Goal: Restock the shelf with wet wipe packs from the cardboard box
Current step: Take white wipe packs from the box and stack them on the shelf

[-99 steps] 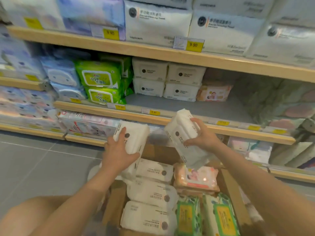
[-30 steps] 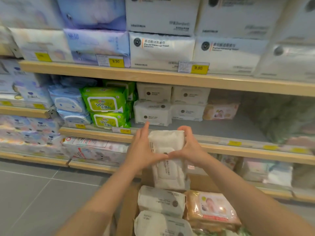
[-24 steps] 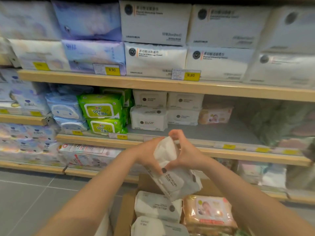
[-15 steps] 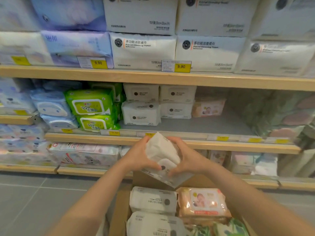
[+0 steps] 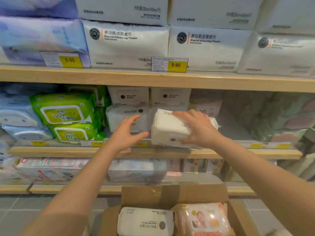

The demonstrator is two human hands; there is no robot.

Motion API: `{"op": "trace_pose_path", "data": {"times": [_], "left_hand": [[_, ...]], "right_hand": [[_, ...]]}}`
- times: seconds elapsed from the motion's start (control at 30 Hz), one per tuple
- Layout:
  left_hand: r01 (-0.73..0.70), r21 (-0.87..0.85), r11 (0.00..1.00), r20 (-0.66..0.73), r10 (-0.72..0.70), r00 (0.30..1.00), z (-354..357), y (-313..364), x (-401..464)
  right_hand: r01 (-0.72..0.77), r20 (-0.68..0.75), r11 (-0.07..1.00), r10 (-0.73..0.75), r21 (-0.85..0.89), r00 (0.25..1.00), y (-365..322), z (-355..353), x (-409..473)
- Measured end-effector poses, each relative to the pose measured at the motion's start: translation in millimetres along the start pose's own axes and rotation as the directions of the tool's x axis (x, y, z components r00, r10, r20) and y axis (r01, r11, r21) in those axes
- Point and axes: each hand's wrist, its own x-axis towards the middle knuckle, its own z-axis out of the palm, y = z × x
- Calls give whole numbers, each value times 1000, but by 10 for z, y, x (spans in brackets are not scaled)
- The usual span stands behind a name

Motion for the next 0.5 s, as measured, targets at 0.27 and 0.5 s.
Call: {"op": "trace_pose_path", "data": {"times": [0.27,0.5], "left_hand": [[15,544,839,-14,-9,1000,246,-384,839],[-4,559,829,-7,9,1000,430,-789,933]], "right_hand": [[-111,120,994,109,11,987,280,302,688],[-143,214,990,139,4,967,483,714,1024]]}}
